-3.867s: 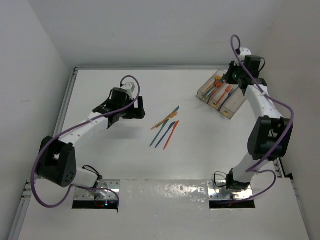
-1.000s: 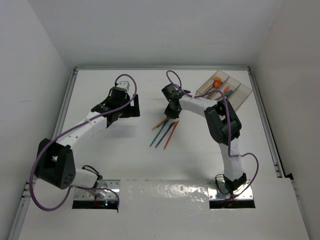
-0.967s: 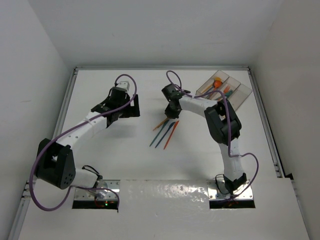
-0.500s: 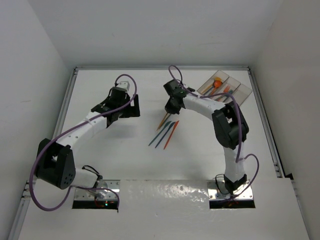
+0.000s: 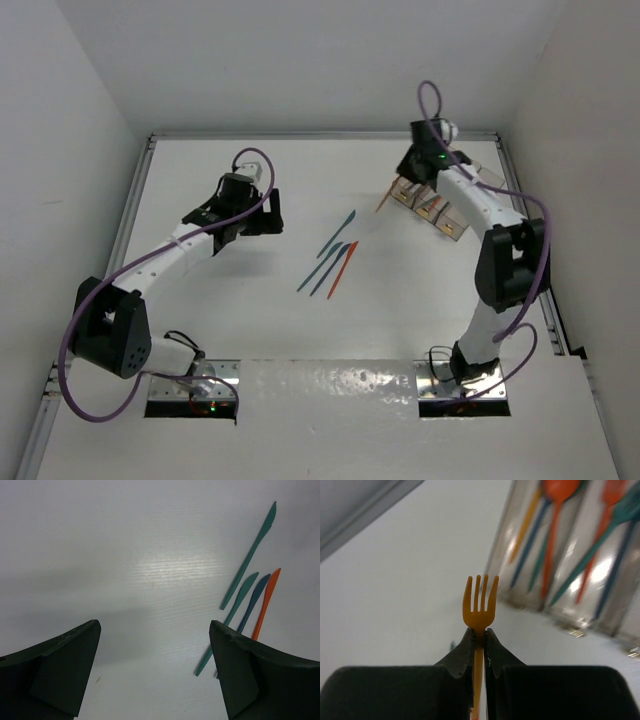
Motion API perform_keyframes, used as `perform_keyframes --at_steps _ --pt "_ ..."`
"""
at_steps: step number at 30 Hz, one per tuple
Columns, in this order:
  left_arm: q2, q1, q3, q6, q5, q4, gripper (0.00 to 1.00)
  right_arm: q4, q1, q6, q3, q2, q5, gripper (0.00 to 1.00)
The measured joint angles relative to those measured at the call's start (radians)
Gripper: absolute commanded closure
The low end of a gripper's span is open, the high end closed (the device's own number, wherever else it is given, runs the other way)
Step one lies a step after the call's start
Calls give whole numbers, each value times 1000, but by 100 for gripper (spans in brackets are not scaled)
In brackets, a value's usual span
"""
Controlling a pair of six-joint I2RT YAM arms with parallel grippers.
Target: Sort the eating utensils into containers
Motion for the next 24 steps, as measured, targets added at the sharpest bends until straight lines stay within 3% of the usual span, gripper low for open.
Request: perform_keyframes --at_steps 5,9,19,24 --pt "0 0 0 8 30 18 11 45 -215 -100 1 7 0 100" --pt "0 0 -1 20 57 36 11 60 -299 -137 48 69 -19 99" --pt "11 0 -40 43 122 79 11 50 -404 -179 319 344 -64 96" --pt "23 0 -46 50 134 84 11 32 -409 -185 379 431 -99 86"
